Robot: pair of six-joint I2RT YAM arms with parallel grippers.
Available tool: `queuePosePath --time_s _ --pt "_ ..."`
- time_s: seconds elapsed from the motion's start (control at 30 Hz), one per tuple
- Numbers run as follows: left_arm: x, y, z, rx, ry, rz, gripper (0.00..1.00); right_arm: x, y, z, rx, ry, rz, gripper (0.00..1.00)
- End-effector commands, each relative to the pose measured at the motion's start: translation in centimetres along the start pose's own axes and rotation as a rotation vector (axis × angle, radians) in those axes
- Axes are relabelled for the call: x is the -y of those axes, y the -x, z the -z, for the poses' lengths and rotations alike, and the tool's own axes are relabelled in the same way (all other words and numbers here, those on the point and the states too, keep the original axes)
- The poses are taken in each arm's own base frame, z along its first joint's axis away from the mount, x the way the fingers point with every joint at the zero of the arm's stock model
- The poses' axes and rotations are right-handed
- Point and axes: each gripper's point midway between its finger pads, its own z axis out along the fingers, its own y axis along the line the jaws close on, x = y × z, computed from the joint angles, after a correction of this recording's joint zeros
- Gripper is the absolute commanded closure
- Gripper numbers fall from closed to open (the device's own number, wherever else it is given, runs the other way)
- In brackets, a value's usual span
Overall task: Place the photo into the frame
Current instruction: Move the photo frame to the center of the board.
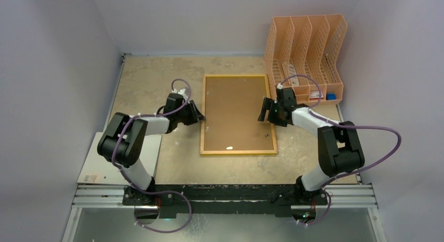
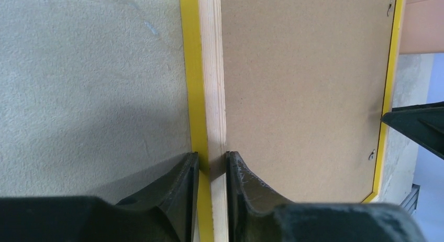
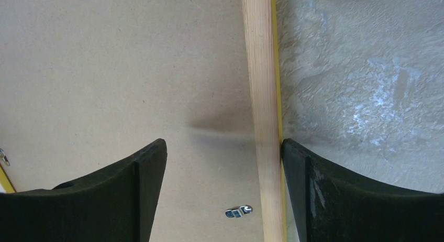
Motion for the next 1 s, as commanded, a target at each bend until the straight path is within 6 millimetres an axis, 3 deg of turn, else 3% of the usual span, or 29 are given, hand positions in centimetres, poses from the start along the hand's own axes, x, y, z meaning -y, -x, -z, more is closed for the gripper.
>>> queuePosePath --time_s 0.0,0.27,0.47,0.6,0.77,0.87,0.97 --pt "-0.8 -1.7 0.1 -0.047 0.018 0.017 0.83 -1.9 -1.2 -0.2 -0.048 0.103 0.008 0.2" --pt "-2.3 -3.4 2.6 -0.055 0.09 0.033 0.92 -4.7 -3.2 0.8 -0.116 0.254 0.011 0.27" --pt "-3.4 -4.5 5.4 -0.029 0.162 0.053 0.89 -4.7 -4.1 1.4 -0.12 0.252 0.001 0.27" --pt "-3.3 -3.5 7.0 0.032 0.185 0.042 0.75 -3.1 -1.9 2.1 -0.018 0.122 -0.027 0.25" --pt "-2.5 -2.7 7.9 0.067 0.169 0.056 0.58 -1.8 1.8 4.6 0.16 -0.014 -0.049 0.23" --pt "-2.0 -2.6 8.1 0.071 0.147 0.057 0.55 -3.8 2.0 5.7 0.188 0.056 -0.031 0.27" --pt "-2.1 -2.8 8.2 0.07 0.144 0.059 0.57 -7.9 0.5 6.1 0.156 0.231 0.003 0.38"
